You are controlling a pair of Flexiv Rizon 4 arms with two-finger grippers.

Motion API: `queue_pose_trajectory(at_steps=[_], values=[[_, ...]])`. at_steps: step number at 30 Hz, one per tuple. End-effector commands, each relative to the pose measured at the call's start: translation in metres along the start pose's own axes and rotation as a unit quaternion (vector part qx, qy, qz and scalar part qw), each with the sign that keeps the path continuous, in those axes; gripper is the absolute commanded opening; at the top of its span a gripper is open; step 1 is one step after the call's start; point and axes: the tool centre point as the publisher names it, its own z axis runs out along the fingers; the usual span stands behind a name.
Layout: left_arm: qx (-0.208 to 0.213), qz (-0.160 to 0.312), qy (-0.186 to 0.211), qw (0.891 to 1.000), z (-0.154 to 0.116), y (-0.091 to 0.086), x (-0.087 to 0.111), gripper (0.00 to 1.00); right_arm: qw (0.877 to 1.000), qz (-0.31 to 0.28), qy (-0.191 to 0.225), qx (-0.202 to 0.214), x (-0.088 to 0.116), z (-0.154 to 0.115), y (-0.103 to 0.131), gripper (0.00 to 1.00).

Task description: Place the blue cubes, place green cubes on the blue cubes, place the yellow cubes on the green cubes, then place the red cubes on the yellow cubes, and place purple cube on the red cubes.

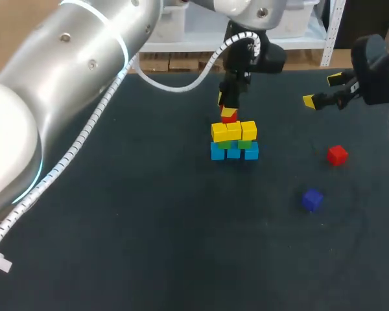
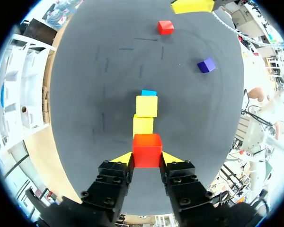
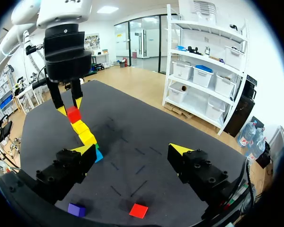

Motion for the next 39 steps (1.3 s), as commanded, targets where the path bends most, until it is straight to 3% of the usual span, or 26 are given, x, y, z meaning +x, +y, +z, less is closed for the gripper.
queue_pose_trajectory(at_steps=[1, 39], values=[[-0.001, 0.001, 0.003, 1.0, 0.001, 0.0, -0.003, 0.0, 1.0, 0.0, -0.002, -0.003, 0.001, 0.0, -0.001, 1.0], [0.005, 0.002, 0.015, 1.0, 0.013, 0.002, -0.004, 0.0, 1.0, 0.0, -0.002, -0.003, 0.001, 0.0, -0.001, 1.0]])
